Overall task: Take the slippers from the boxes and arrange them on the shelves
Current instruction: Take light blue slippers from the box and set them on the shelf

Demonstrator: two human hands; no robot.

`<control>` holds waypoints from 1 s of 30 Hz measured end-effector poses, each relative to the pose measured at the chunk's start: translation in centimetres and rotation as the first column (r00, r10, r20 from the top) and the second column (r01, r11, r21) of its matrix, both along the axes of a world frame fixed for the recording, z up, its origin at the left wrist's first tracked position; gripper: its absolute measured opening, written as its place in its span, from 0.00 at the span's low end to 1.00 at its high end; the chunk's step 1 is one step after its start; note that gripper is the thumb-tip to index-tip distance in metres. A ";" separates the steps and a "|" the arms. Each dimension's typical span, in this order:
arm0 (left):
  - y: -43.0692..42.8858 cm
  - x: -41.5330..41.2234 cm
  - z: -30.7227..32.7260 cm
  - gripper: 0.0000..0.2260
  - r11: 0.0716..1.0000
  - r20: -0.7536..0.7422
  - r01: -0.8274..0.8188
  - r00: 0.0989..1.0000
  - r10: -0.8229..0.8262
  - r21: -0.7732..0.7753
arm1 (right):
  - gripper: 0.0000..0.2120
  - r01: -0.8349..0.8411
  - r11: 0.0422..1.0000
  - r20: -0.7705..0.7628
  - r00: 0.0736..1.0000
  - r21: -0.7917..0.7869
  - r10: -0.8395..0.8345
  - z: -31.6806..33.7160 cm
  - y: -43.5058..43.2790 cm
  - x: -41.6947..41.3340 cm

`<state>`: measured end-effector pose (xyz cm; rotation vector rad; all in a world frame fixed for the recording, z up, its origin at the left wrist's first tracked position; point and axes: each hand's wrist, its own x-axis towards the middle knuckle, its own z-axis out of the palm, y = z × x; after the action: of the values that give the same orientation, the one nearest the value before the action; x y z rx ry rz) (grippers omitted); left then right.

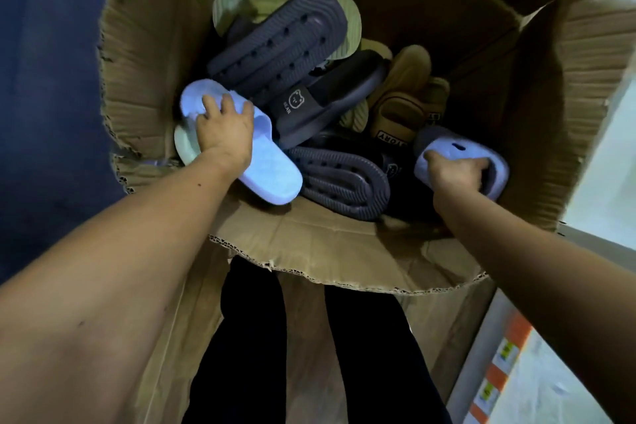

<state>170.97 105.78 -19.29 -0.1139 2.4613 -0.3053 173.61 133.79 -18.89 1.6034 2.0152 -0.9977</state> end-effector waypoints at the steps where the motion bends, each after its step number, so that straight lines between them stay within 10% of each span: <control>1: -0.1 0.3 0.3 0.26 0.999 -0.001 0.033 0.999 -0.033 0.015 | 0.37 -0.070 0.997 0.054 0.996 0.034 0.068 0.4 -0.3 0.0; 9: -0.6 0.7 5.8 0.29 0.968 -0.040 0.191 0.981 -0.187 0.162 | 0.42 -0.710 0.692 -0.004 0.697 0.131 0.717 7.1 -8.7 -0.8; 14: -1.7 0.8 10.1 0.37 0.973 -0.008 0.000 1.000 0.001 0.231 | 0.35 -0.885 0.414 -0.032 0.418 0.210 0.908 9.6 -12.5 -1.0; 23: -2.0 3.4 17.5 0.32 0.939 -0.113 -0.048 0.989 0.091 0.339 | 0.35 -0.934 -0.148 0.052 -0.139 0.324 0.989 15.8 -14.6 -0.9; 30: -2.1 6.2 23.5 0.32 0.894 -0.306 -0.040 0.932 0.194 0.446 | 0.43 -0.868 -0.355 -0.001 -0.379 0.348 0.926 23.8 -13.8 -3.4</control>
<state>177.22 103.68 4.26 -0.1349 2.7876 0.3538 170.20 119.99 4.91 -0.8420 2.5327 -0.1487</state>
